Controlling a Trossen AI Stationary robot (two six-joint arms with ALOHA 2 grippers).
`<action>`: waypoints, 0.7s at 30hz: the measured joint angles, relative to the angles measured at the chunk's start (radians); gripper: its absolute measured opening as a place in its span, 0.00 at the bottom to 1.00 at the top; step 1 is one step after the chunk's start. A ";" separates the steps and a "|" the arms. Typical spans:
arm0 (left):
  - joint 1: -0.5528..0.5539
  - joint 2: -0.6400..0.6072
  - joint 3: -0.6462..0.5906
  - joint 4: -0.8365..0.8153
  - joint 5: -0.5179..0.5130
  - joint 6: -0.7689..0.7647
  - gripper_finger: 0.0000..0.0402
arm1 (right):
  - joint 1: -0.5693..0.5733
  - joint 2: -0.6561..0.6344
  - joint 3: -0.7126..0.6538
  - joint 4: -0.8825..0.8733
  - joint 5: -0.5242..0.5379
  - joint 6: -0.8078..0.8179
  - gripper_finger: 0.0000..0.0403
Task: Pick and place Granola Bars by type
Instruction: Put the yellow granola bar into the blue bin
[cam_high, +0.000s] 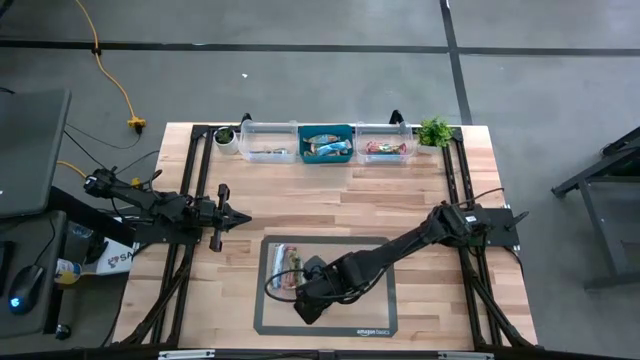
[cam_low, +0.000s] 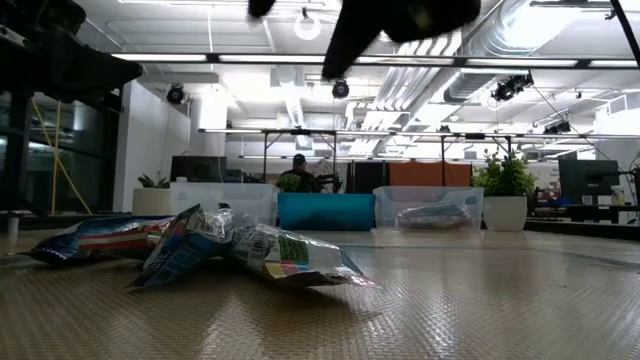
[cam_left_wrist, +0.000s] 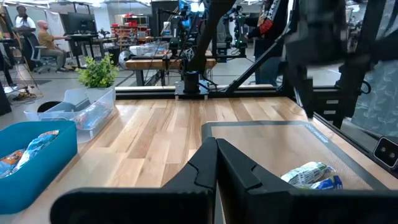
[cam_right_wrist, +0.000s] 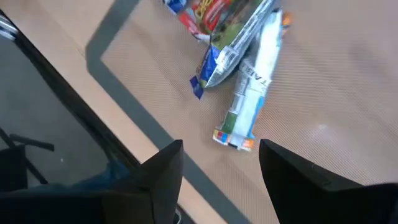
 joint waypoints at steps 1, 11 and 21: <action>0.000 0.000 0.000 0.000 0.000 0.000 0.00 | 0.000 0.000 -0.029 0.037 -0.003 -0.008 0.48; 0.000 0.000 0.000 0.000 0.000 0.000 0.00 | -0.029 0.001 -0.239 0.221 -0.049 -0.051 0.49; 0.000 0.000 0.000 0.000 0.000 0.000 0.00 | -0.060 0.001 -0.326 0.344 -0.053 -0.109 0.63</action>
